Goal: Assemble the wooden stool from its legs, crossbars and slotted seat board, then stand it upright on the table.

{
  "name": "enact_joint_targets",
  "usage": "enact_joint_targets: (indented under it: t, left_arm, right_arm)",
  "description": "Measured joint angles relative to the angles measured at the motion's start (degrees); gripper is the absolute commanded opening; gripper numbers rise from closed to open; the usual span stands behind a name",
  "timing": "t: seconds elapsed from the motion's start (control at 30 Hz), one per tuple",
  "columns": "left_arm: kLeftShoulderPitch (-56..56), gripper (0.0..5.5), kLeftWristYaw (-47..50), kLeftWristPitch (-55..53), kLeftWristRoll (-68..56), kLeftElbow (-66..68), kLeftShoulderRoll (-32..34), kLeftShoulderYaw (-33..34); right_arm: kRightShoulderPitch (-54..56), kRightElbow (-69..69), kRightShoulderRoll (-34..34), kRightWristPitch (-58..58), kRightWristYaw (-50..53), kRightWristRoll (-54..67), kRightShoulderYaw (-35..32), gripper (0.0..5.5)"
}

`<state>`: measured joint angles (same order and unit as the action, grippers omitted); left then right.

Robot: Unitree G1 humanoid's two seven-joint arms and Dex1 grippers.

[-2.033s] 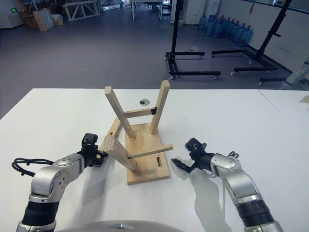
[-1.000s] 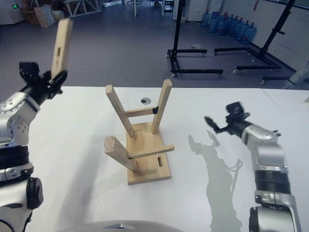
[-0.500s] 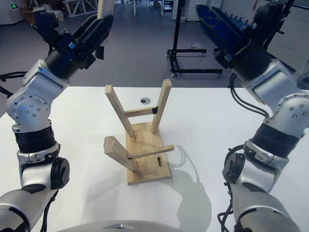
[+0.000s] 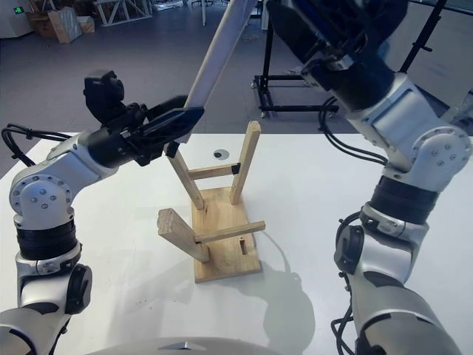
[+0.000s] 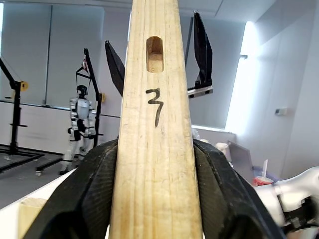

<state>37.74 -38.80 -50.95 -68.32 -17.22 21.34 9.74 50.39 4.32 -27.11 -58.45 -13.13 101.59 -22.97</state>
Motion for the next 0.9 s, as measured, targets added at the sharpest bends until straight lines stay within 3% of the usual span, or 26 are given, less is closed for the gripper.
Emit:
enact_joint_targets:
  t: [0.33,0.73,0.9]
  left_arm:
    - [0.1,2.05,4.3,-2.7,-9.6,-0.7,-0.6,-0.2]
    - [-2.3,2.05,3.2,-2.6,-5.3,-2.5,0.8,-3.3]
    - [-2.4,2.05,2.6,-2.6,-4.3,-2.5,1.1,-3.3]
  right_arm:
    - [-7.6,6.1,6.0,5.9,-3.3,-3.7,6.7,5.40]
    - [-6.5,7.4,5.1,8.7,-0.7,0.7,6.9,5.40]
    - [-6.5,7.1,4.9,9.4,0.3,0.7,7.1,4.58]
